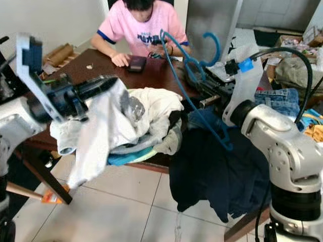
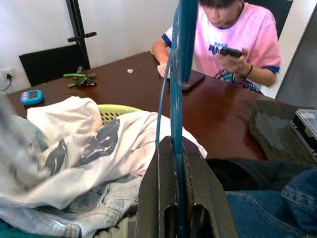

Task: Hang hanger

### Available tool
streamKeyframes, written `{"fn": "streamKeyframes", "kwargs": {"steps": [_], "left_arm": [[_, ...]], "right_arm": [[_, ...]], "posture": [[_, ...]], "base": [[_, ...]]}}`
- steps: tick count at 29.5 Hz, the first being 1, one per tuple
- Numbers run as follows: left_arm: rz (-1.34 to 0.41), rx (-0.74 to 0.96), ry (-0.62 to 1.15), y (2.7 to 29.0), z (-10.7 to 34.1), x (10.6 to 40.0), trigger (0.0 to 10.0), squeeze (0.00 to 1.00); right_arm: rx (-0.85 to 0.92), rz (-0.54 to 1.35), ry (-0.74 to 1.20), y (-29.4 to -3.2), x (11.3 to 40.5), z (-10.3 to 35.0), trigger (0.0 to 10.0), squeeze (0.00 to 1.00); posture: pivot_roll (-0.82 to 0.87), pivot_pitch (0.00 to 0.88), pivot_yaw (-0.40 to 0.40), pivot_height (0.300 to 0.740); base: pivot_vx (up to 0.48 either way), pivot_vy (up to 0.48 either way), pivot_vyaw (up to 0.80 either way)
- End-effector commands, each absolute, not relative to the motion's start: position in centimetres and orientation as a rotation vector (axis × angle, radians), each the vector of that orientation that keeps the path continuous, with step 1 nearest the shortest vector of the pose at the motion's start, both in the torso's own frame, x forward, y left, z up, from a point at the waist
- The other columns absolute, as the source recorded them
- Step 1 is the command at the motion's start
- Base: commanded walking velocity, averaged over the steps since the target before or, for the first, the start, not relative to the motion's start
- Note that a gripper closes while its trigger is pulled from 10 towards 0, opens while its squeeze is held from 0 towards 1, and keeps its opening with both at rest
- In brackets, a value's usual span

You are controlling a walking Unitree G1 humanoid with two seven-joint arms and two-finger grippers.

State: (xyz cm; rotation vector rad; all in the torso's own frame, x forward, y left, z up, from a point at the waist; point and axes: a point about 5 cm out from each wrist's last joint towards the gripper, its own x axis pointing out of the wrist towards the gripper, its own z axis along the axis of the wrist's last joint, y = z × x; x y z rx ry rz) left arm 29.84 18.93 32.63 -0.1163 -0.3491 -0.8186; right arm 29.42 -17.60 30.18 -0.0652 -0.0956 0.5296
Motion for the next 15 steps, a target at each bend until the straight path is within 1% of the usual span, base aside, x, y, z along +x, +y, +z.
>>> {"fn": "streamKeyframes", "kwargs": {"steps": [1, 2, 3, 4, 6, 7, 8, 9, 10, 11, 12, 13, 14, 15], "left_arm": [[-0.597, -0.077, -0.453, 22.0, 35.0, 30.4, 0.0, 0.00], [-0.533, -0.074, -0.490, 22.8, 35.7, 30.5, 0.0, 0.00], [-0.533, -0.074, -0.490, 22.8, 35.7, 30.5, 0.0, 0.00], [-0.341, -0.032, -0.579, 25.4, 37.9, 30.3, 0.0, 0.00], [-0.239, -0.004, -0.629, 26.8, 39.1, 30.0, 0.0, 0.00], [-0.158, 0.008, -0.656, 28.0, 39.7, 29.7, 0.0, 0.00], [-0.038, 0.054, -0.676, 29.4, 40.4, 29.4, 0.0, 0.00], [-0.038, 0.054, -0.676, 29.4, 40.4, 29.4, 0.0, 0.00], [0.049, 0.089, -0.692, 30.4, 41.0, 29.0, 0.0, 0.00], [0.201, 0.120, -0.721, 32.6, 41.9, 28.1, 0.0, 0.00], [0.201, 0.120, -0.721, 32.6, 41.9, 28.1, 0.0, 0.00], [0.476, 0.168, -0.773, 36.8, 43.8, 25.7, 0.0, 0.00], [0.476, 0.168, -0.773, 36.8, 43.8, 25.7, 0.0, 0.00], [0.559, 0.181, -0.794, 38.0, 44.5, 24.6, 0.0, 0.00]], "right_arm": [[-0.074, 0.522, -0.108, -17.8, 29.4, 30.5, 10.0, 0.00], [-0.075, 0.522, -0.108, -17.8, 29.4, 30.5, 10.0, 0.00], [-0.075, 0.522, -0.108, -17.8, 29.4, 30.5, 10.0, 0.00], [-0.075, 0.521, -0.110, -17.8, 29.4, 30.6, 10.0, 0.00], [-0.076, 0.521, -0.111, -17.9, 29.4, 30.6, 10.0, 0.00], [-0.075, 0.520, -0.111, -17.9, 29.4, 30.6, 10.0, 0.00], [-0.076, 0.520, -0.112, -17.9, 29.4, 30.6, 10.0, 0.00], [-0.076, 0.520, -0.112, -17.9, 29.4, 30.6, 10.0, 0.00], [-0.076, 0.519, -0.112, -17.9, 29.4, 30.6, 10.0, 0.00], [-0.076, 0.518, -0.113, -17.9, 29.4, 30.6, 10.0, 0.00], [-0.076, 0.518, -0.113, -17.9, 29.4, 30.6, 10.0, 0.00], [-0.074, 0.517, -0.115, -17.9, 29.4, 30.6, 10.0, 0.00], [-0.074, 0.517, -0.115, -17.9, 29.4, 30.6, 10.0, 0.00], [-0.073, 0.517, -0.115, -17.9, 29.4, 30.6, 10.0, 0.00]], "posture": [[0.02, 0.077, -0.015, 0.740], [0.02, 0.077, -0.015, 0.740], [0.02, 0.077, -0.015, 0.740], [0.02, 0.080, -0.015, 0.740], [0.02, 0.080, -0.015, 0.740], [0.02, 0.081, -0.015, 0.740], [0.02, 0.081, -0.015, 0.740], [0.02, 0.081, -0.015, 0.740], [0.02, 0.081, -0.015, 0.740], [0.01, 0.081, -0.015, 0.740], [0.01, 0.081, -0.015, 0.740], [0.01, 0.081, -0.011, 0.740], [0.01, 0.081, -0.011, 0.740], [0.01, 0.081, -0.011, 0.740]], "base": [[0.000, 0.000, 0.00], [0.000, 0.000, 0.00], [0.000, 0.000, 0.00], [0.000, 0.000, 0.00], [0.000, 0.000, 0.00], [0.000, 0.000, 0.00], [0.000, 0.000, 0.00], [0.000, 0.000, 0.00], [0.000, 0.000, 0.00], [0.000, 0.000, 0.00], [0.000, 0.000, 0.00], [0.000, 0.000, 0.00], [0.000, 0.000, 0.00], [0.000, 0.000, 0.00]]}}
